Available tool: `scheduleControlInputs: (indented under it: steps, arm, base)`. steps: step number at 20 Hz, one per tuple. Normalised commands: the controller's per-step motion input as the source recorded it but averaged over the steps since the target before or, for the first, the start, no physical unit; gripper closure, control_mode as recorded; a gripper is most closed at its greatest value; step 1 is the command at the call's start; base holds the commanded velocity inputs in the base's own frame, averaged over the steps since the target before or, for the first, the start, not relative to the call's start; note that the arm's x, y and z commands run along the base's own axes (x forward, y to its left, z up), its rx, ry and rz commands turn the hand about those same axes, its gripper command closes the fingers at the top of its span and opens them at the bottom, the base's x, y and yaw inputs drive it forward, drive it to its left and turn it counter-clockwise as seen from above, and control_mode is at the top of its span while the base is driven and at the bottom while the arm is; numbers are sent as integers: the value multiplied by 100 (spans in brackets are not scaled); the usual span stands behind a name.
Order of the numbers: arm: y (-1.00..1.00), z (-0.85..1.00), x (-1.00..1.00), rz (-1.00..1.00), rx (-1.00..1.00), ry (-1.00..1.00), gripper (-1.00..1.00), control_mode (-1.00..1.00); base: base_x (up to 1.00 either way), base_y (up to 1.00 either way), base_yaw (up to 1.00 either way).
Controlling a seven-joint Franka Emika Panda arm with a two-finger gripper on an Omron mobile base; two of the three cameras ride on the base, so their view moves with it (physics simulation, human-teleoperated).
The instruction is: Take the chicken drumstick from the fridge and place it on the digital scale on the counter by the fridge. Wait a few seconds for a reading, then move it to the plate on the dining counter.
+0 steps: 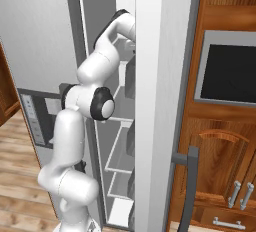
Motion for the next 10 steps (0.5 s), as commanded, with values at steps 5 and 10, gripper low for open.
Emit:
scheduleControlInputs:
  steps: [5,10]
  arm:
    - [3,0,0,6,0,0,100,-100]
    - [0,0,-1,1,0,0,100,-100]
  base:
    - [0,0,0]
    - [0,0,0]
